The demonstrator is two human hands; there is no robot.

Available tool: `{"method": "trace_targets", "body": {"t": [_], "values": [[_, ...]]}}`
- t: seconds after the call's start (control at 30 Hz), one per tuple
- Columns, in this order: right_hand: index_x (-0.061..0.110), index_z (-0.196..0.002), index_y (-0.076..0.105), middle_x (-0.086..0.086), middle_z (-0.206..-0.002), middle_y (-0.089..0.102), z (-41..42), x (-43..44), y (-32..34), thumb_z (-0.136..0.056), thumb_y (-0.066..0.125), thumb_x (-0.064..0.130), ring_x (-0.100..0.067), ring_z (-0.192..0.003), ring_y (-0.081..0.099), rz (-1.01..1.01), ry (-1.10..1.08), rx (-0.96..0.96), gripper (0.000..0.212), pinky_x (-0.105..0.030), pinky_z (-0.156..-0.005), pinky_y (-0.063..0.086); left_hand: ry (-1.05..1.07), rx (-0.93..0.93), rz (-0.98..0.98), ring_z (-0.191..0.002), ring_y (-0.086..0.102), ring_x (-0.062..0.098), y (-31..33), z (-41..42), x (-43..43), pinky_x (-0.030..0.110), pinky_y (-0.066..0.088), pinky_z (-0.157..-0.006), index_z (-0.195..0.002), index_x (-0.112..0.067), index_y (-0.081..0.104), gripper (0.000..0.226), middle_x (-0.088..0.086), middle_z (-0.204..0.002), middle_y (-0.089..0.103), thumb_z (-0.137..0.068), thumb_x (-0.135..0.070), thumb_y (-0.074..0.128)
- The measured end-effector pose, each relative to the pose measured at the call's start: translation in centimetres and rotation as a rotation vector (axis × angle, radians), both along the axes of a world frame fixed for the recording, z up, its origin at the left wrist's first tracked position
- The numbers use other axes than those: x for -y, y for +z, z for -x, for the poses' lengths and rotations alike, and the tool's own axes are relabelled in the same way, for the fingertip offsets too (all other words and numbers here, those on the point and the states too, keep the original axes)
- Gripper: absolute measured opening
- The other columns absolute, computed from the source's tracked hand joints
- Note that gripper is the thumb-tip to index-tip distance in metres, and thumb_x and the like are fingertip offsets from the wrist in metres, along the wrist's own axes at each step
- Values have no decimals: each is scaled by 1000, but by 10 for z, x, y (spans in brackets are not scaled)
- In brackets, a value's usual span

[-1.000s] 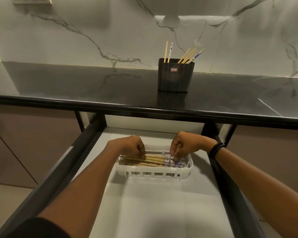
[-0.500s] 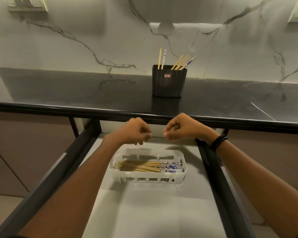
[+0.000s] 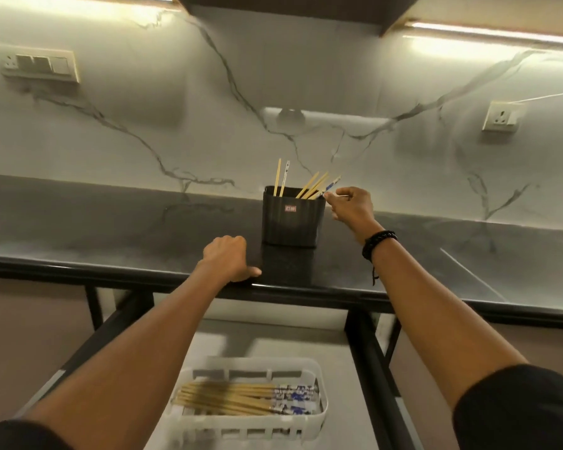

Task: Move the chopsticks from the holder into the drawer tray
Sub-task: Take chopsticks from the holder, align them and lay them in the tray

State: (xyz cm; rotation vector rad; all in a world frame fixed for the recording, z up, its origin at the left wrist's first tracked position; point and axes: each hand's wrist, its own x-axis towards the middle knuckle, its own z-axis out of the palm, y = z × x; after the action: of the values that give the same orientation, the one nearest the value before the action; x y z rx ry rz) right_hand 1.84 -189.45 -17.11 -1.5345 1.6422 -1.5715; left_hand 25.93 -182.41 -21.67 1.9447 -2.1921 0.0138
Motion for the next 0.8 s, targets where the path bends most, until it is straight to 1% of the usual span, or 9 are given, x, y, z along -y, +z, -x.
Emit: {"method": "trace_targets", "body": {"t": [0.1,0.23,0.3,0.37,0.43,0.5,0.67,0.73,0.8], "values": [[3,-141,45,-13,-142,52,2,24,11,-88,69,34,-28,-128,52,-118,11,36,66,-44,-106,47,-23,79,-55,-88,49,17,8,3,9,30,40,-74,-112,-11,52,54,5,-104,57,-82,-53,68],[-2,-147,31,-15,-145,45,-2,51,18,-94,62,26,-27,-133,45,-194,89,211,67,-40,-108,41,-44,97,-106,-89,50,18,16,2,18,30,42,-75,-108,-12,51,57,3,-99,54,-77,-54,73],[-4,-141,37,-10,-133,50,-3,62,18,-95,61,22,-23,-127,47,-206,89,254,58,-36,-102,42,-52,83,-127,-89,50,18,19,2,22,31,42,-75,-102,-13,49,56,2,-98,52,-74,-53,75],[-1,-122,53,-5,-107,55,-7,72,19,-93,62,16,-18,-102,54,-156,47,242,34,-32,-90,48,-60,73,-148,-93,51,18,22,2,25,31,43,-78,-105,-12,49,58,2,-101,53,-73,-52,77],[5,-98,64,-3,-85,60,-9,81,21,-87,67,13,-16,-79,57,-54,-44,192,14,-27,-70,49,-67,63,-173,-99,54,20,24,3,27,33,46,-83,-112,-12,51,62,4,-107,55,-73,-51,78],[7,-96,69,-4,-85,68,-11,87,24,-84,74,17,-17,-79,64,18,-95,148,16,-27,-69,52,-73,60,-200,-100,56,21,25,3,31,35,49,-88,-113,-12,51,62,4,-108,56,-72,-49,79],[4,-81,72,-10,-84,74,-17,95,37,-79,78,14,-20,-79,69,91,-158,41,12,-36,-77,61,-64,19,-290,-84,62,19,25,3,45,35,54,-82,-94,-12,55,50,3,-90,61,-70,-46,81],[11,-77,70,-8,-84,73,-18,95,38,-79,80,15,-21,-80,72,119,-129,40,12,-36,-77,61,-56,-26,-342,-89,62,21,24,2,50,36,55,-85,-101,-12,57,53,5,-95,64,-68,-45,82],[16,-81,67,-8,-85,74,-20,96,38,-78,82,17,-22,-79,73,151,-88,42,15,-35,-75,62,-48,-66,-371,-87,65,21,22,-2,53,36,57,-83,-93,-11,59,49,6,-94,67,-67,-45,83]]}}
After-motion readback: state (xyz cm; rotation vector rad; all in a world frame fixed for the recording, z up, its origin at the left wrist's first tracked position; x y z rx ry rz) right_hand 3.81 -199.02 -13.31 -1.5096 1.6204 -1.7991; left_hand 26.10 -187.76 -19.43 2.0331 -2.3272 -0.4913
